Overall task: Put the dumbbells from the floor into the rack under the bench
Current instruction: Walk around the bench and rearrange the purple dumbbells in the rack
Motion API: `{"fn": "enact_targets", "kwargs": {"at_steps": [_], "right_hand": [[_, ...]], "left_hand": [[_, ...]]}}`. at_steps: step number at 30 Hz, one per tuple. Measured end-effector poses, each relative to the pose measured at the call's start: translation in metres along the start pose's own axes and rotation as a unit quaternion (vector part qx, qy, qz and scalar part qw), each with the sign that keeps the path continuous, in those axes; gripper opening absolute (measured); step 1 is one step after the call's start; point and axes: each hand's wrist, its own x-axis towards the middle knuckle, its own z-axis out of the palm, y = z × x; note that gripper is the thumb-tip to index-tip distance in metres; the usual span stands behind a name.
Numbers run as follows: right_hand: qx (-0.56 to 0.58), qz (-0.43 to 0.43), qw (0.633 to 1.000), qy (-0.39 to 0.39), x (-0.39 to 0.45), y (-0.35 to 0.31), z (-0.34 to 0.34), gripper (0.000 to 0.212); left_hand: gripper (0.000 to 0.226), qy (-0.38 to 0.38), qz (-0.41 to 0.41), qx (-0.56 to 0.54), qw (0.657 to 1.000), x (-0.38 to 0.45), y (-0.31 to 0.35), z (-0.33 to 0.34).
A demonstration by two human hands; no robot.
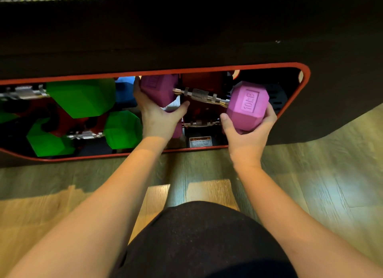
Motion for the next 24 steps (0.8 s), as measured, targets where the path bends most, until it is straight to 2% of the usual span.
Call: {"fn": "enact_targets", "kwargs": {"at_steps": [5,13,19,24], "right_hand": [[-0.014,-0.011,1.0,-0.003,0.003,-0.002,0.002,0.091],[-0.029,-0.03,0.999,0.012,0.01,-0.001,0.003,0.094],[-0.055,-0.062,0.997,0.004,0.031,-0.013,0.004,0.091],[-0.052,-0.056,0.997,-0.026,0.047,-0.008,0.003,0.078]], "left_hand": [[0.122,-0.001,-0.008,-0.006,1.0,0.001,0.001,0.001],[0.121,0.008,-0.036,-0.014,0.999,0.005,0.001,0.002],[0.113,0.042,-0.034,0.035,0.998,-0.004,0.007,0.004],[0.113,0.065,-0.017,0.086,0.994,-0.008,0.019,0.001]]}}
